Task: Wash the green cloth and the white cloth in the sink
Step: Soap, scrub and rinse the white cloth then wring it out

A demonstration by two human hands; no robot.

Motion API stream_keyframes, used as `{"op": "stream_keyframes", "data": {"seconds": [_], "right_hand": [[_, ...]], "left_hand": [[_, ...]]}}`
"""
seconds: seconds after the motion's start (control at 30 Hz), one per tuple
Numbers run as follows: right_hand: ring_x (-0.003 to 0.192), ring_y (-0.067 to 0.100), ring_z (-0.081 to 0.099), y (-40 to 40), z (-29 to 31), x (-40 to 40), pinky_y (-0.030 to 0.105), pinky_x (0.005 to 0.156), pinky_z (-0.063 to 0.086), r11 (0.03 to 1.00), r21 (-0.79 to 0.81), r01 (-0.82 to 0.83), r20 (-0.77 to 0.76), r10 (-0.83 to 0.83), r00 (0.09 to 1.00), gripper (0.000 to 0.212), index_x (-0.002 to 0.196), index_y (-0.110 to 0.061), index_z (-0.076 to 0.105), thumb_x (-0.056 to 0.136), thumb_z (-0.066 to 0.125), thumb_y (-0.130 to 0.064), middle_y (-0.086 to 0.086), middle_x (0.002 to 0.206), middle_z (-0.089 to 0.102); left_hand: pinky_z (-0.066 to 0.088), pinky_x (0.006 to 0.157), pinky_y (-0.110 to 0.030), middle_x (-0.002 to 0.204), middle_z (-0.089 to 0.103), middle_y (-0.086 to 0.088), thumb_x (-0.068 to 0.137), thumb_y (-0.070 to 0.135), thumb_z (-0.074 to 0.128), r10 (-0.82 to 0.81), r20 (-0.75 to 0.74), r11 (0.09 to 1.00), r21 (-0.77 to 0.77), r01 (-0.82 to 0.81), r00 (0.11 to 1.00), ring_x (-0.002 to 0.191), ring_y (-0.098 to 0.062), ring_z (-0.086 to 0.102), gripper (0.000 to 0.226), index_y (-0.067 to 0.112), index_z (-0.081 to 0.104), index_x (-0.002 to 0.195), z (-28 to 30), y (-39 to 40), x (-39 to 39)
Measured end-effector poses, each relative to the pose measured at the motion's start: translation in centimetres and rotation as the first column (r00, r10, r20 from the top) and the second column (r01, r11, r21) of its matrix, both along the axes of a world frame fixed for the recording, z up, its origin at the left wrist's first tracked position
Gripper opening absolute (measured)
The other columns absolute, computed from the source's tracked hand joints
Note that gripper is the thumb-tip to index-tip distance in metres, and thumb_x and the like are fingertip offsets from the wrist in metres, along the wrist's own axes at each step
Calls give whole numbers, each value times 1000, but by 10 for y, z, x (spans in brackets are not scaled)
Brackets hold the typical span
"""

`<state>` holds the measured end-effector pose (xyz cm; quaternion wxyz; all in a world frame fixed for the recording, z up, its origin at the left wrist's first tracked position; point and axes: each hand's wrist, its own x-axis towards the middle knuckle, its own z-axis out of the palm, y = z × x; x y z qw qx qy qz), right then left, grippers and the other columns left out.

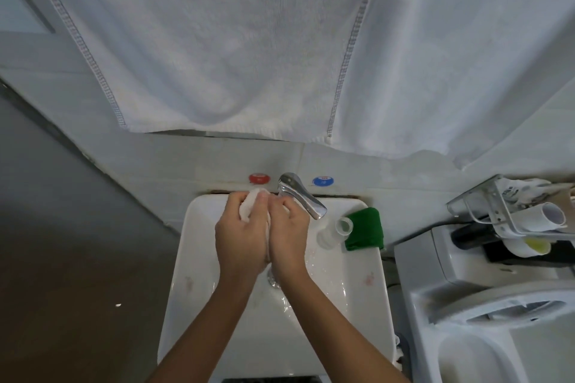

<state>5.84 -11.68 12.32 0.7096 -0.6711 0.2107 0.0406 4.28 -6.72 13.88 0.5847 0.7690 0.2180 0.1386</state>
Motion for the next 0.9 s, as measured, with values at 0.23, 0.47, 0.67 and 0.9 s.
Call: {"op": "stream_keyframes", "data": {"seconds": [0.23,0.47,0.67,0.9], "right_hand": [[57,11,49,-19,1,9,33,59,41,998,-51,-21,62,24,998,44,54,-24,48,98,52,-19,-7,52,48],[61,18,46,-3,-2,-10,36,62,40,993,-39,-112,13,112,994,32,54,-24,46,82,51,-39,4,59,46],[45,0,41,-22,9,24,19,52,36,993,-63,-97,-12,96,995,40,57,-19,41,94,53,-9,-13,46,42],[57,11,46,-22,1,10,29,61,41,977,-95,-193,8,194,981,42,55,-25,47,93,55,-10,-4,57,48]], "left_hand": [[41,47,-25,49,48,4,93,19,58,-27,120,996,84,17,992,48,-7,48,40,16,47,54,-15,-6,-5],[40,55,-32,51,50,0,83,35,49,-57,36,979,199,49,998,53,-25,52,31,18,48,57,-18,26,23],[36,46,-30,46,43,2,86,29,51,-132,125,977,183,108,983,45,-13,41,37,20,40,52,-3,-6,-10],[42,51,-34,51,52,-7,85,35,48,-72,79,959,279,47,994,50,-23,50,36,11,48,58,-8,-4,-2]]}}
